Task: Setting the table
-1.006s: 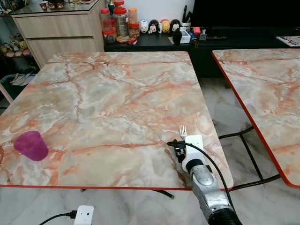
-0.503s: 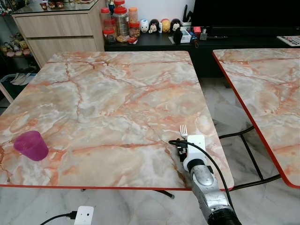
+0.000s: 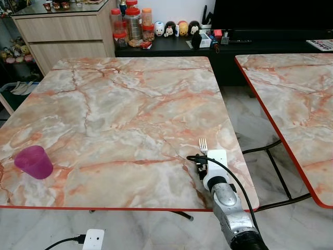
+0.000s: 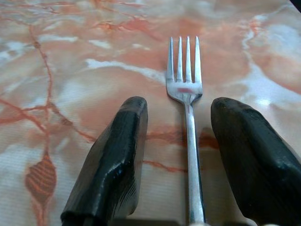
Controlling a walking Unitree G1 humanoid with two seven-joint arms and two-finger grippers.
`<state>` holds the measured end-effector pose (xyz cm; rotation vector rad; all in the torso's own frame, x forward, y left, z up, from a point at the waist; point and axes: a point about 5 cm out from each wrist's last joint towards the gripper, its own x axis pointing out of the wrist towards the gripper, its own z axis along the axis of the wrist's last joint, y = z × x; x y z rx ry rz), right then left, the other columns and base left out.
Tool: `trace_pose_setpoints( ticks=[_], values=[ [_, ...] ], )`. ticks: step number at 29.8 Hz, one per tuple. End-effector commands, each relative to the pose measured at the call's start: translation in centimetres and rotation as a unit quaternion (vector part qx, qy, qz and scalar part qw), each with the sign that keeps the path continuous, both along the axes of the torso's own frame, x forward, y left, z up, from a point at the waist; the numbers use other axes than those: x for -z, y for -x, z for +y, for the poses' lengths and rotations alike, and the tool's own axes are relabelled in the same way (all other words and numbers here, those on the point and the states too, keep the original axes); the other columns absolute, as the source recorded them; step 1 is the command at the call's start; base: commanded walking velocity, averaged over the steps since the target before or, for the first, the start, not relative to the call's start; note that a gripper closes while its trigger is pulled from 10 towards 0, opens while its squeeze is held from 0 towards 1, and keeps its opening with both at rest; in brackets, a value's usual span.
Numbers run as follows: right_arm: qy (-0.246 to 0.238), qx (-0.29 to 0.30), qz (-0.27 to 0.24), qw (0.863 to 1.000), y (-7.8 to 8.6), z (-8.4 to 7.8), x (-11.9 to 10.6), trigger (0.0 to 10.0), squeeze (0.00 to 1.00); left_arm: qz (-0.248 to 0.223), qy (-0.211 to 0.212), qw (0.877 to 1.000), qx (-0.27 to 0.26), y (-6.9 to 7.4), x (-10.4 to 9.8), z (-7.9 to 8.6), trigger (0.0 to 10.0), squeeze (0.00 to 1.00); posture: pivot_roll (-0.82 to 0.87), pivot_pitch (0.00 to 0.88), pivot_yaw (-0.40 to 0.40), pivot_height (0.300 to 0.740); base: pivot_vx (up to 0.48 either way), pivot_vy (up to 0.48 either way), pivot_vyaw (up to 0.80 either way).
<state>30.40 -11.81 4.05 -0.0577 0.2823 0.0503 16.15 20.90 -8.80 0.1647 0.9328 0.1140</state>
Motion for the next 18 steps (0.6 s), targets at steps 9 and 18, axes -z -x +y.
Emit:
trace_pose_setpoints(
  ticks=[9,18],
  values=[
    [-0.027,0.019,0.068,0.997,0.97,-0.24,2.1,4.7,0.0,0.02,0.001,1.0,0.004,0.73,0.32,0.23,10.0,0.0,0.01,0.059,0.021,0.74,0.0,0.0,0.0],
    [-0.031,0.01,0.069,0.997,0.7,0.03,1.8,0.0,0.0,0.023,0.006,1.0,0.007,0.67,0.35,0.06,10.0,0.0,0.01,0.058,0.02,0.74,0.0,0.0,0.0]
  ],
)
